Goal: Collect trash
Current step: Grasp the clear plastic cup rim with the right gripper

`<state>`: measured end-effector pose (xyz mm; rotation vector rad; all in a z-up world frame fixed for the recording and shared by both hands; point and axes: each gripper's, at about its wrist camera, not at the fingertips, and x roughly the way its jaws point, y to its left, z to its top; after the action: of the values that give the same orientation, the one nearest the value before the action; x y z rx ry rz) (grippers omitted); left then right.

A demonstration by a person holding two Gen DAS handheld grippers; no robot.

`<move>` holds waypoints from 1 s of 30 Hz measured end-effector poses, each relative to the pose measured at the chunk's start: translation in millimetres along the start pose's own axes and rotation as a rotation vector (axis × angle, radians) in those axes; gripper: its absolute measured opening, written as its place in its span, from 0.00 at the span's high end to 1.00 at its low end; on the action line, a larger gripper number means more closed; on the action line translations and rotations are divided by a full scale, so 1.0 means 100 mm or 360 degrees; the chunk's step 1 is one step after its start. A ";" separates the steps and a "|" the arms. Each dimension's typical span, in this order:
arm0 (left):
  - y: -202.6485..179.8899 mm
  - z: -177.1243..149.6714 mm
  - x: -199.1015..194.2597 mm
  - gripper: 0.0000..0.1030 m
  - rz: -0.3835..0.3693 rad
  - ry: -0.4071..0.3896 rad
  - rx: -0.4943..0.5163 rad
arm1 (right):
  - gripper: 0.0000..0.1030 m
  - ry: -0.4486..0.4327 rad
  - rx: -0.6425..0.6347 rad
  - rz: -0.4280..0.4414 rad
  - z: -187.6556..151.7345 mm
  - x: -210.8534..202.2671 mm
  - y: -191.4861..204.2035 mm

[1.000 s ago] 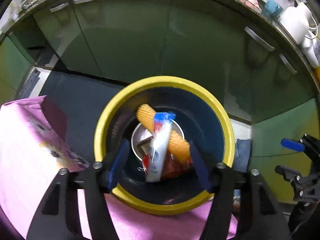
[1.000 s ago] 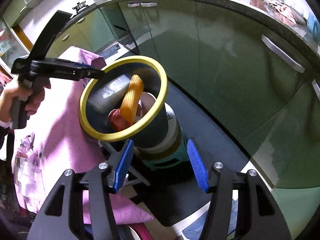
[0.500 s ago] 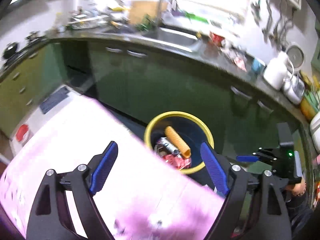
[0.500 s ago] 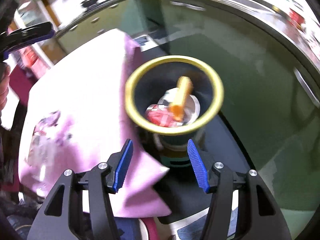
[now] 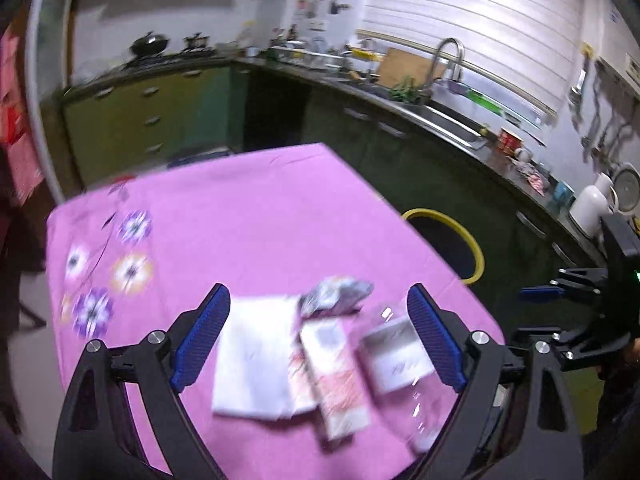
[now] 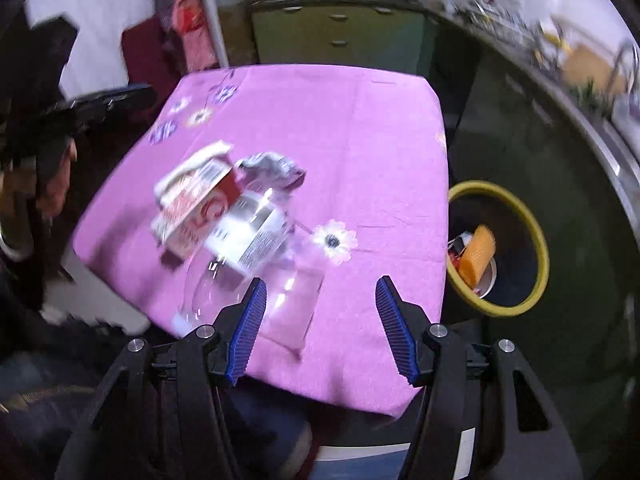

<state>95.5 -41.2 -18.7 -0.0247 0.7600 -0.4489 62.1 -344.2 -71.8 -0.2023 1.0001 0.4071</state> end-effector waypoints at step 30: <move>0.21 -0.55 0.09 0.15 -0.0032 0.0127 -0.0222 | 0.95 -0.0284 0.0146 -0.0088 -0.49 0.60 -0.08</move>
<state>72.6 -18.4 -68.9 -0.1456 0.8691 -0.4172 55.8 -353.8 -148.9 -0.1087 0.8337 0.3220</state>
